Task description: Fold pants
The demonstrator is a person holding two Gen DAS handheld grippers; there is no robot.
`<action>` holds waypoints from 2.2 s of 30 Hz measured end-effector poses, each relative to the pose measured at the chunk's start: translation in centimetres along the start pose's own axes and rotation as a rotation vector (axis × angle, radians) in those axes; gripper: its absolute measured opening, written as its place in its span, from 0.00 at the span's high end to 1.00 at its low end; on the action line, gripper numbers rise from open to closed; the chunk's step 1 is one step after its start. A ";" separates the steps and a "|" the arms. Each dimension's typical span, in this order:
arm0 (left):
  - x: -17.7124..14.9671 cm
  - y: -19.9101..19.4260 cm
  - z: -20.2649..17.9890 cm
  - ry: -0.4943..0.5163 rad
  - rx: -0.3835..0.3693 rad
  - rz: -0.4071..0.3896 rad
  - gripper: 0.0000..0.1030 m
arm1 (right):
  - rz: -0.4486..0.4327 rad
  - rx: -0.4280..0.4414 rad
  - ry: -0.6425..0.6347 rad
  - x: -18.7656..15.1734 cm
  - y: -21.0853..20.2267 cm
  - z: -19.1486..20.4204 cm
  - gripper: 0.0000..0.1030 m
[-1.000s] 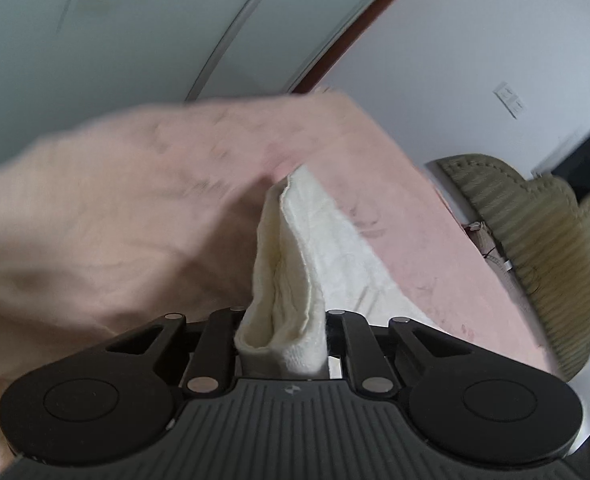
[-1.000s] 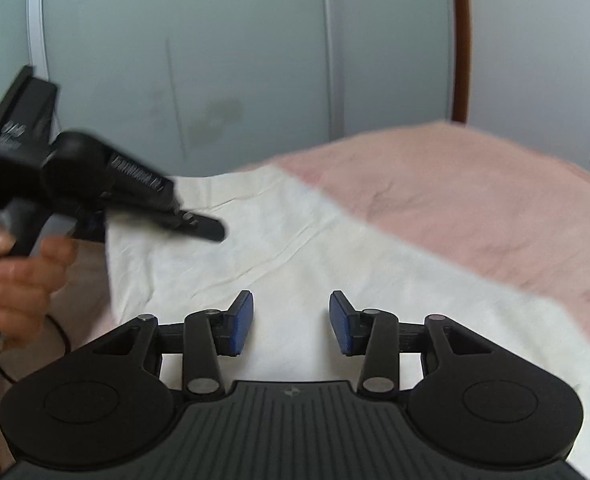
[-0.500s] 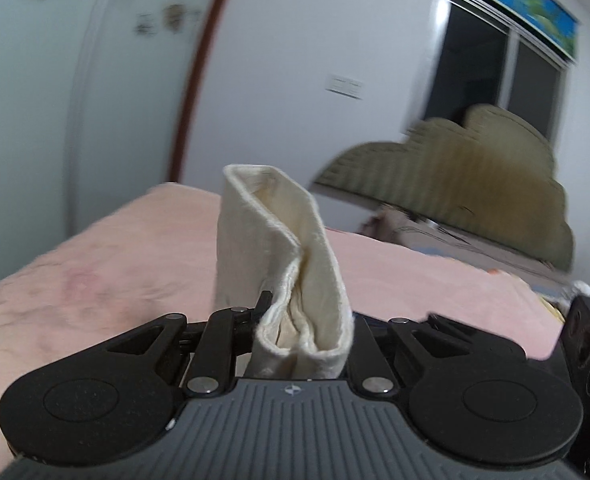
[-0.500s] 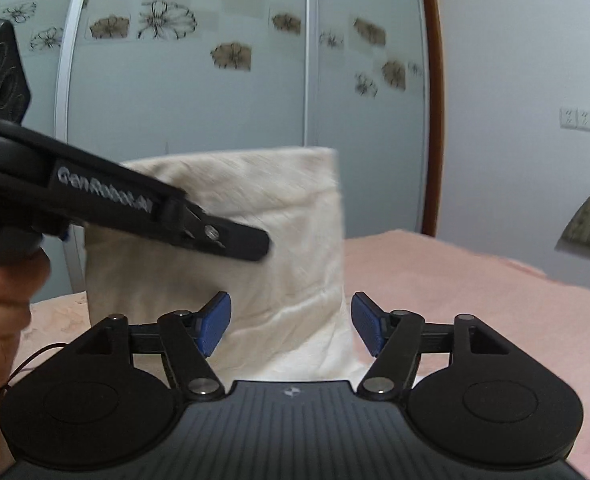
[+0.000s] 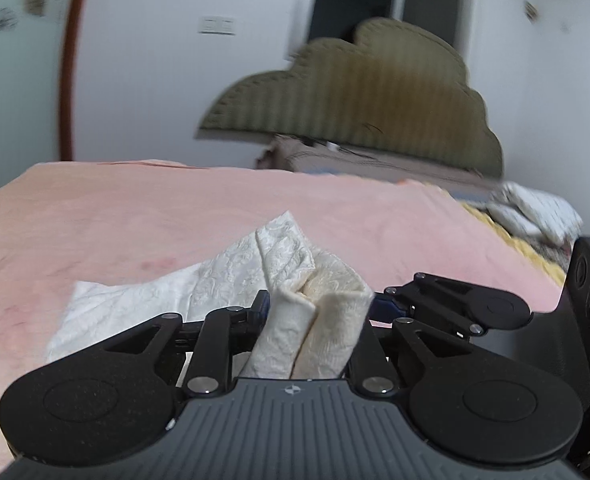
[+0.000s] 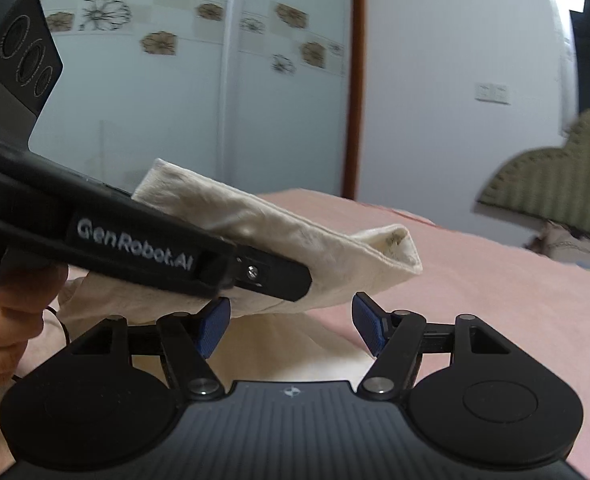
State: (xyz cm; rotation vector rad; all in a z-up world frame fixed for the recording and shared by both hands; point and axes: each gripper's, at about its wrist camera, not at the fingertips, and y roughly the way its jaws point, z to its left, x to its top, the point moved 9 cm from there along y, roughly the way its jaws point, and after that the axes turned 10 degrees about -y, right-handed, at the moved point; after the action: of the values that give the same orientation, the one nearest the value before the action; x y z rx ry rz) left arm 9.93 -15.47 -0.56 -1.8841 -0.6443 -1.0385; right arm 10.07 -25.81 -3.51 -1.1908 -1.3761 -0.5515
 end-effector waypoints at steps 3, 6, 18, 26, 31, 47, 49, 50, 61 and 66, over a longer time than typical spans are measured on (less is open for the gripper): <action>-1.7 1.5 -2.5 0.057 -0.019 0.013 0.83 | 0.028 -0.034 0.021 -1.5 -0.9 -1.1 0.35; -3.1 2.9 -4.5 0.084 -0.029 0.045 0.82 | 0.059 -0.057 0.032 -2.7 -1.4 -1.7 0.35; -6.6 5.1 -6.7 0.141 -0.066 0.137 0.69 | 0.141 -0.088 0.128 -6.9 -2.6 -2.7 0.34; -7.1 4.7 -6.6 0.042 -0.245 0.263 0.39 | 0.274 -0.207 0.274 -9.8 -5.8 -4.5 0.27; -4.8 2.5 -4.1 0.024 -0.296 0.239 0.32 | 0.242 -0.367 0.361 -9.7 -9.5 -6.1 0.27; -3.3 -1.8 13.4 0.098 0.146 0.219 0.30 | 0.280 -0.181 0.241 -7.3 -4.2 1.3 0.19; -4.9 -1.7 14.0 0.149 0.171 0.242 0.29 | 0.262 -0.176 0.285 -7.4 -4.8 1.0 0.19; -5.4 -1.7 14.0 0.174 0.177 0.235 0.29 | 0.249 -0.178 0.296 -7.2 -5.2 1.0 0.19; -4.3 -0.3 15.5 0.032 0.118 0.203 0.23 | 0.200 -0.176 0.612 -10.2 -4.7 -4.2 0.18; -3.6 -0.5 16.7 -0.077 0.173 0.170 0.23 | 0.165 -0.285 0.568 -9.0 -5.7 -4.3 0.18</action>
State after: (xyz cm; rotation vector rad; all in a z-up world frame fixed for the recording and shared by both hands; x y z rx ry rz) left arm 14.46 -0.78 -8.04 -1.7992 -0.5876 -0.7801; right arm 5.22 -34.62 -9.12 -1.2336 -0.7261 -0.9063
